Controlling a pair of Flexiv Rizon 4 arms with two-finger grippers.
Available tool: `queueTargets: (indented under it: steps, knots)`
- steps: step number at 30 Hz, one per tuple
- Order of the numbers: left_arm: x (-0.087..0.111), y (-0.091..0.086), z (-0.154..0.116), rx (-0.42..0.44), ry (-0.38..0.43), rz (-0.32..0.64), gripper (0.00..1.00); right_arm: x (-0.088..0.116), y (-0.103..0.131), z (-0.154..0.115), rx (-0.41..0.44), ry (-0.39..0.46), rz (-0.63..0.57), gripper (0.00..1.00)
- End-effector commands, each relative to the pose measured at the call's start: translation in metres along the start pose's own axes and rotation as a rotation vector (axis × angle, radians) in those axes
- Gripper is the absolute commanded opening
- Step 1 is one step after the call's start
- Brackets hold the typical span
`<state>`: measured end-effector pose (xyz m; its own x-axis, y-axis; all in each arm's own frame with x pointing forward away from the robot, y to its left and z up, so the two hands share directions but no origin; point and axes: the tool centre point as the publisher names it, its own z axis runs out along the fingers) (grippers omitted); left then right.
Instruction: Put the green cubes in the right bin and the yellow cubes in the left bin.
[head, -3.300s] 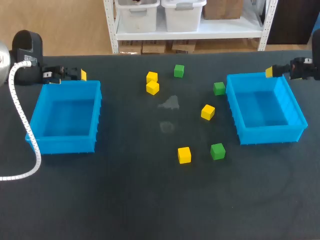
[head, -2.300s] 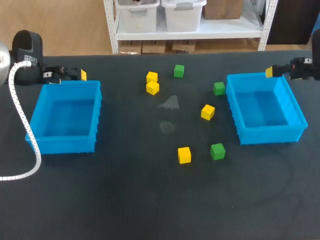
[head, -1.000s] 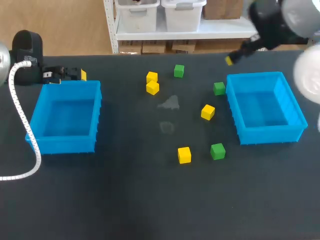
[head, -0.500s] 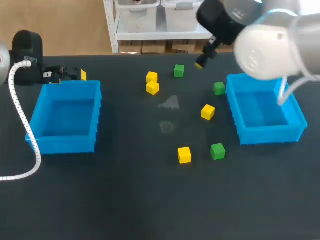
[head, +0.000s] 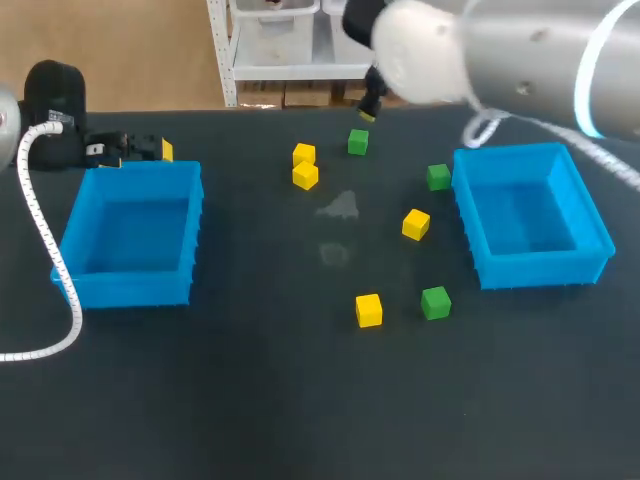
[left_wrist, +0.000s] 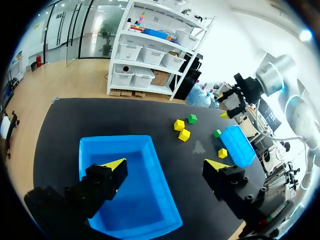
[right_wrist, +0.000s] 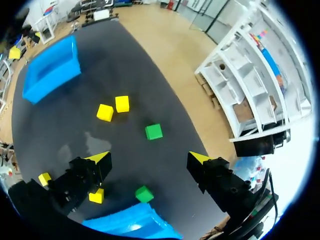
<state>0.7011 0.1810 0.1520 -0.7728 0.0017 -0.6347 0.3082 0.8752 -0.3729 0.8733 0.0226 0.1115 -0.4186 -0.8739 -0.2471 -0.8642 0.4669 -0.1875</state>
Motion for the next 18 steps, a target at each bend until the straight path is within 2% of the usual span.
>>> queueTargets:
  steps: [1, 7, 18]
  knots:
    - [0.002, 0.003, 0.0, 0.012, -0.007, 0.002, 1.0, -0.03, -0.015, 0.019, -0.056, 0.184, 0.011, 1.0]
    - [0.002, 0.003, 0.0, 0.012, -0.007, 0.002, 1.0, -0.041, -0.02, 0.03, -0.062, 0.225, -0.006, 1.0]
    - [0.002, 0.003, 0.0, 0.012, -0.007, 0.002, 1.0, -0.043, -0.021, 0.048, -0.053, 0.272, -0.005, 1.0]
